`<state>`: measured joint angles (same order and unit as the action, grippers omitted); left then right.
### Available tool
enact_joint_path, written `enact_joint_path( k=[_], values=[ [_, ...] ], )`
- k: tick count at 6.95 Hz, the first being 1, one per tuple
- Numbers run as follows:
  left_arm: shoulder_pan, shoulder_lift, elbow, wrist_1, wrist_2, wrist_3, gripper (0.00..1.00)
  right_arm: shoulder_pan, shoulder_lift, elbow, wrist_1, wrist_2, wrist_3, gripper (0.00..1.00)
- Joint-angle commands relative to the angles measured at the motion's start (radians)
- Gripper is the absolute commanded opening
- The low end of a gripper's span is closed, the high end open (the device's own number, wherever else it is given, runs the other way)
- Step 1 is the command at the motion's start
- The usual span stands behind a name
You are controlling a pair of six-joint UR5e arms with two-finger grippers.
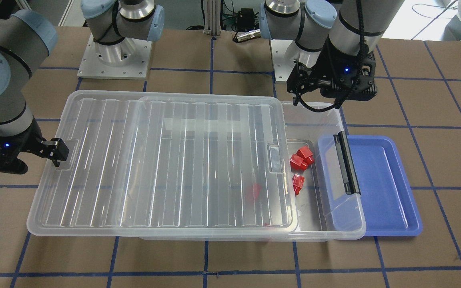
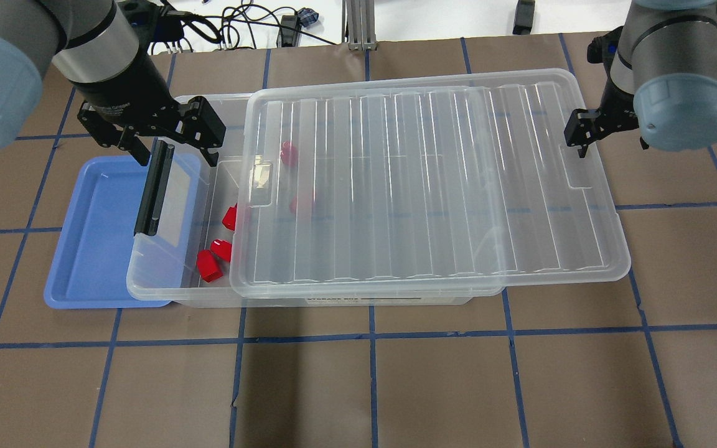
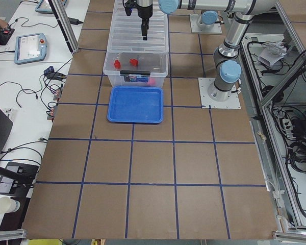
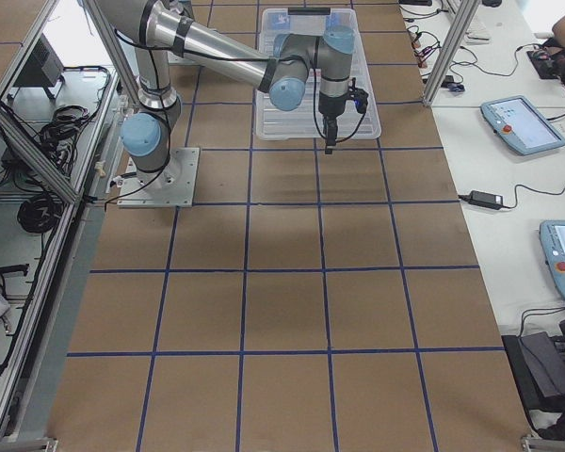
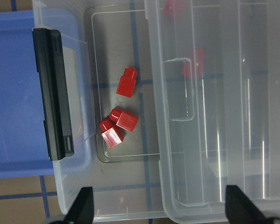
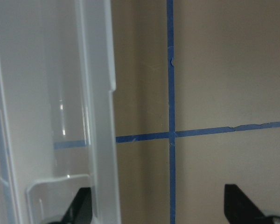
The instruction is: Place red block in blue tray from box
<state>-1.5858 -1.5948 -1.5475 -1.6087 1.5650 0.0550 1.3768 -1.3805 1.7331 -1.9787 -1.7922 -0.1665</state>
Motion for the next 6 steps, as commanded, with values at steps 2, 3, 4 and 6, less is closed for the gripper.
enact_joint_path(
  k=[2,3,4,6],
  values=[
    [0.001,-0.048,-0.017,0.060,-0.026,-0.006,1.00,-0.054,0.000,-0.006,0.012,0.004,-0.039,1.00],
    [0.000,-0.051,-0.046,0.088,-0.026,0.005,1.00,-0.065,0.000,-0.006,0.012,0.005,-0.062,1.00],
    [0.000,-0.048,-0.080,0.111,-0.025,0.012,1.00,-0.070,0.000,-0.006,0.014,0.007,-0.067,1.00],
    [0.006,-0.059,-0.109,0.180,-0.017,0.156,1.00,-0.082,0.000,-0.006,0.014,0.005,-0.094,1.00]
  ],
)
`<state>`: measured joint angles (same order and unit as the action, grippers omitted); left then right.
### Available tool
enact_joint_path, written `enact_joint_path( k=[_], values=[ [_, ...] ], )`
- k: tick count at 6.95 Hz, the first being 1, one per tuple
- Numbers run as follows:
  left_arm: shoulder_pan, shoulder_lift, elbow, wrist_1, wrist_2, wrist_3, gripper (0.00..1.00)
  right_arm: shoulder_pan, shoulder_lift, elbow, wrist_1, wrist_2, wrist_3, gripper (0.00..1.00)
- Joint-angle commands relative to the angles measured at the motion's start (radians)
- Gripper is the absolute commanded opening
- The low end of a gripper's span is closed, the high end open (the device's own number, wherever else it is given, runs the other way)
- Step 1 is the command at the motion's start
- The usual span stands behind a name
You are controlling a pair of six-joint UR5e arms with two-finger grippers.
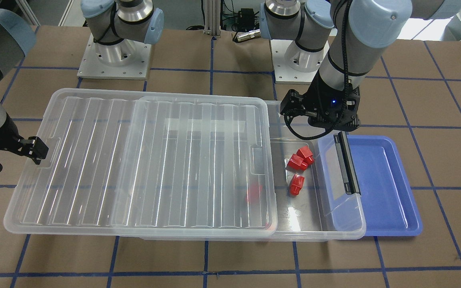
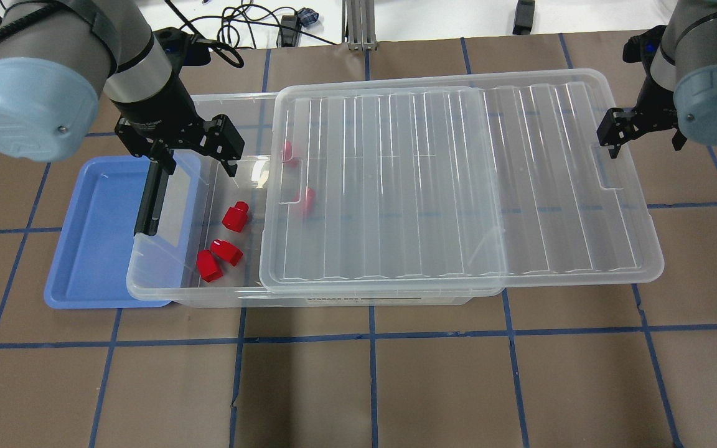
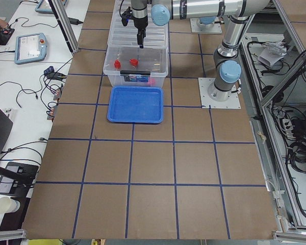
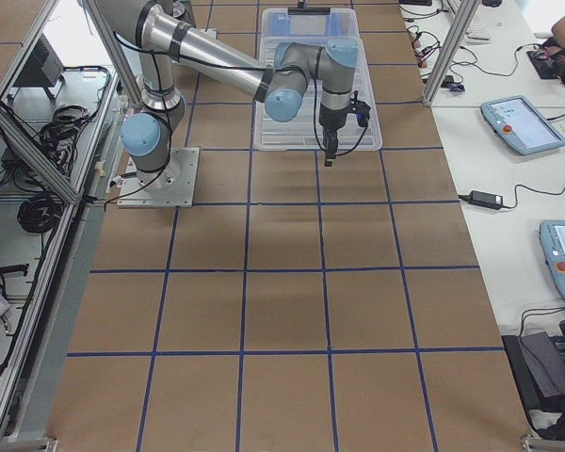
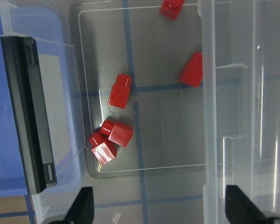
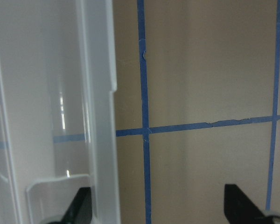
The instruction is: Place red block in blue tray from box
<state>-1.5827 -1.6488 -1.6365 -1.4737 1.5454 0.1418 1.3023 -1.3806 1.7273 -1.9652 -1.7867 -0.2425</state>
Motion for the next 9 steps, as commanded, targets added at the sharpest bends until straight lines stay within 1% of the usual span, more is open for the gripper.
enact_joint_path(
  k=[1,3,5,6,7,8,9],
  values=[
    [0.021,-0.009,-0.055,0.059,-0.004,0.085,1.00,-0.008,0.000,0.000,0.000,-0.005,-0.021,1.00],
    [0.038,-0.048,-0.144,0.212,-0.004,0.217,1.00,-0.008,0.000,0.000,-0.001,-0.006,-0.024,1.00],
    [0.038,-0.068,-0.210,0.277,-0.004,0.177,1.00,-0.008,-0.006,-0.005,0.000,-0.002,-0.023,1.00],
    [0.038,-0.077,-0.215,0.280,-0.005,0.075,1.00,0.003,-0.043,-0.021,0.005,0.004,-0.024,1.00],
    [0.038,-0.092,-0.217,0.280,-0.005,0.017,1.00,0.014,-0.076,-0.076,0.104,0.009,-0.023,1.00],
    [0.030,-0.107,-0.213,0.285,-0.005,0.002,1.00,0.049,-0.093,-0.145,0.206,0.032,-0.011,1.00],
    [0.030,-0.117,-0.218,0.312,-0.008,-0.014,1.00,0.116,-0.100,-0.188,0.239,0.056,0.033,1.00]
  ],
)
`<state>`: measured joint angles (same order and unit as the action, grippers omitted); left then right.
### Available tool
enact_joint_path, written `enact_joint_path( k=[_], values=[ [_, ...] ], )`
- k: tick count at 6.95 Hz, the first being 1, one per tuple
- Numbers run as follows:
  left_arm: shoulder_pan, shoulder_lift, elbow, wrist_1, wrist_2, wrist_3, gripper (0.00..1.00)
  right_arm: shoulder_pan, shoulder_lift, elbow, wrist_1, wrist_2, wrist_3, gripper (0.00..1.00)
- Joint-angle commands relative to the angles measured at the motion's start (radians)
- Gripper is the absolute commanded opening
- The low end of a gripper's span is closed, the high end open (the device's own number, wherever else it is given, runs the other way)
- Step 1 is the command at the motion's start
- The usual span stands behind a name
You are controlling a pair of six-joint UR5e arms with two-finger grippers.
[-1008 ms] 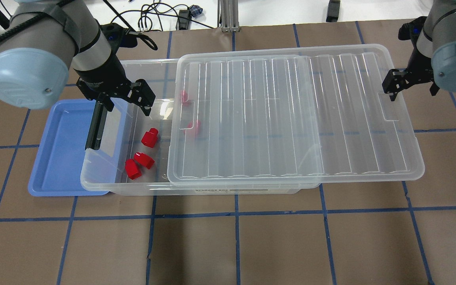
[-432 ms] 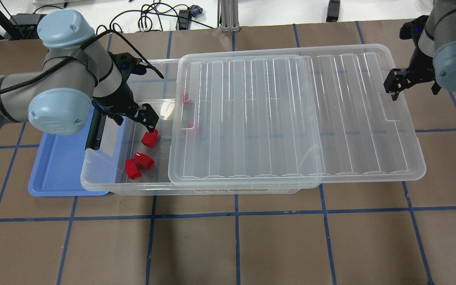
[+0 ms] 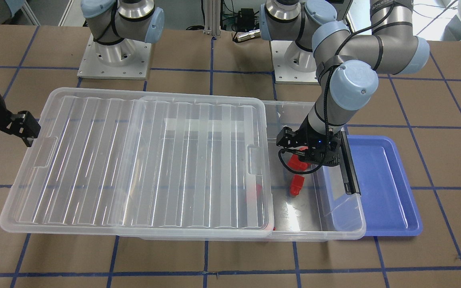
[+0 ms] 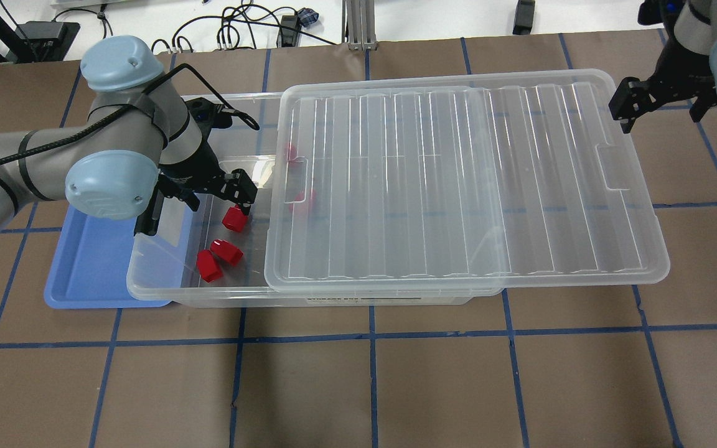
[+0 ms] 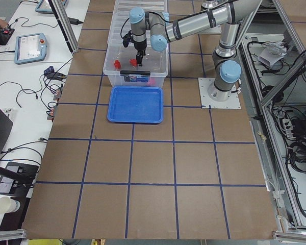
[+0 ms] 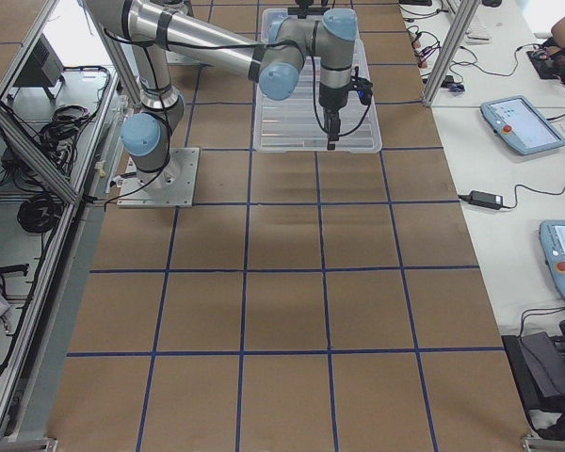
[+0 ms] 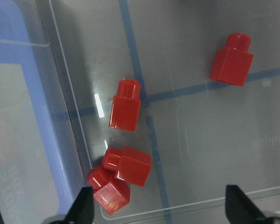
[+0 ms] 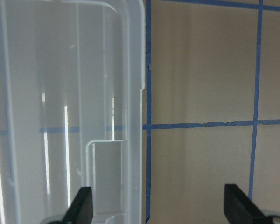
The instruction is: Place red block in blue tray from box
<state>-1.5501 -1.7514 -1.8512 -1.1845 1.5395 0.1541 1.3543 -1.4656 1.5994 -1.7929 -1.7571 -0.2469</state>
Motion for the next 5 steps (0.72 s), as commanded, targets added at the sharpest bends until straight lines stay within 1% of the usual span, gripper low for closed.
enact_joint_path(
  k=[1,2,3,4,5],
  values=[
    [-0.002,-0.032,-0.002,0.034,-0.002,-0.004,1.00,0.139,-0.037,-0.081,0.087,0.036,0.098,1.00],
    [-0.001,-0.058,-0.003,0.060,-0.001,0.058,1.00,0.193,-0.065,-0.082,0.139,0.116,0.166,1.00],
    [-0.001,-0.080,-0.002,0.071,-0.001,0.070,1.00,0.204,-0.074,-0.073,0.153,0.189,0.222,1.00],
    [-0.001,-0.104,-0.003,0.113,-0.001,0.073,1.00,0.204,-0.074,-0.082,0.186,0.189,0.227,1.00],
    [0.005,-0.120,0.000,0.121,0.001,0.076,1.00,0.204,-0.074,-0.082,0.191,0.191,0.238,1.00]
  ],
)
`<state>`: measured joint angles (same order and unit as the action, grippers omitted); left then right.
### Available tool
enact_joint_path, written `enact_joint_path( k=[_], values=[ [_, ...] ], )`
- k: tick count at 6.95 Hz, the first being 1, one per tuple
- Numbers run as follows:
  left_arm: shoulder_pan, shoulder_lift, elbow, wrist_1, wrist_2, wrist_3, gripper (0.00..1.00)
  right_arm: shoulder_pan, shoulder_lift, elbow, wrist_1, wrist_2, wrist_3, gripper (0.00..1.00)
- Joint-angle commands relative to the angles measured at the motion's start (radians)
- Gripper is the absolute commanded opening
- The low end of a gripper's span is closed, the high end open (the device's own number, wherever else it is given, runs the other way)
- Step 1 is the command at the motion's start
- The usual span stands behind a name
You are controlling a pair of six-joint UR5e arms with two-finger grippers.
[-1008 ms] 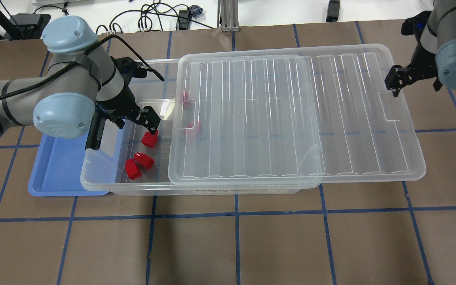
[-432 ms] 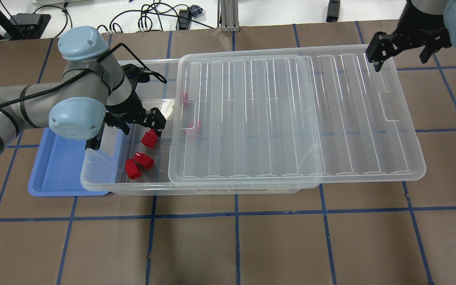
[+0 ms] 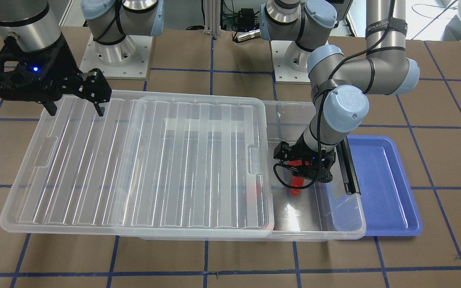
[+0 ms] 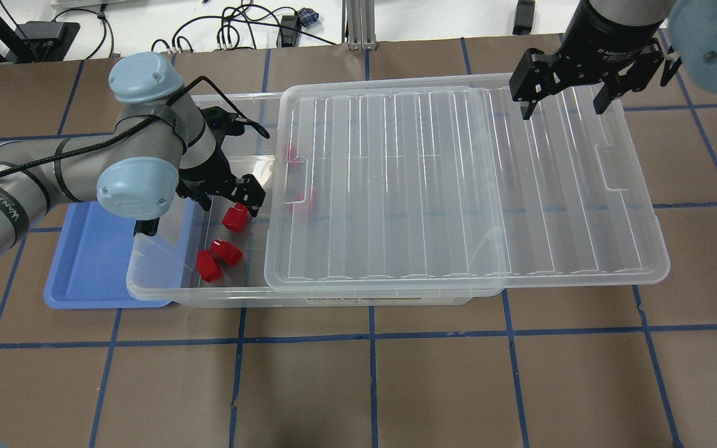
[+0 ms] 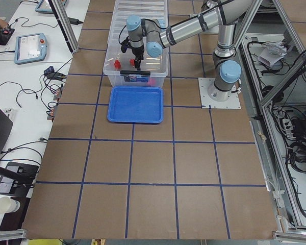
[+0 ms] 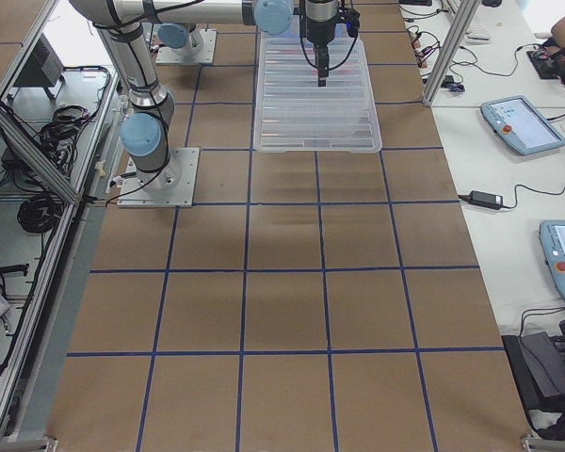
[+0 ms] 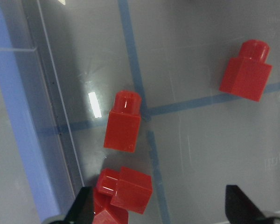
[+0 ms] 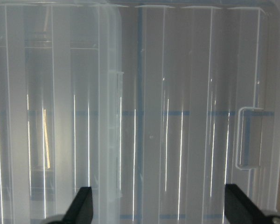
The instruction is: Place red block in blue tray from box
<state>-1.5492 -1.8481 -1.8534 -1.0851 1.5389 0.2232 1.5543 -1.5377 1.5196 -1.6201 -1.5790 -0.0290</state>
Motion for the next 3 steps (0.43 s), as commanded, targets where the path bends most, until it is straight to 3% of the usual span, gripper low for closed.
enact_joint_path(
  k=[1,3],
  values=[
    [0.004,-0.031,0.002,0.031,0.001,0.007,1.00,0.004,-0.001,-0.004,0.020,0.010,0.017,1.00],
    [0.004,-0.048,-0.001,0.050,0.001,-0.001,1.00,0.003,0.001,0.002,0.023,0.007,0.011,1.00]
  ],
)
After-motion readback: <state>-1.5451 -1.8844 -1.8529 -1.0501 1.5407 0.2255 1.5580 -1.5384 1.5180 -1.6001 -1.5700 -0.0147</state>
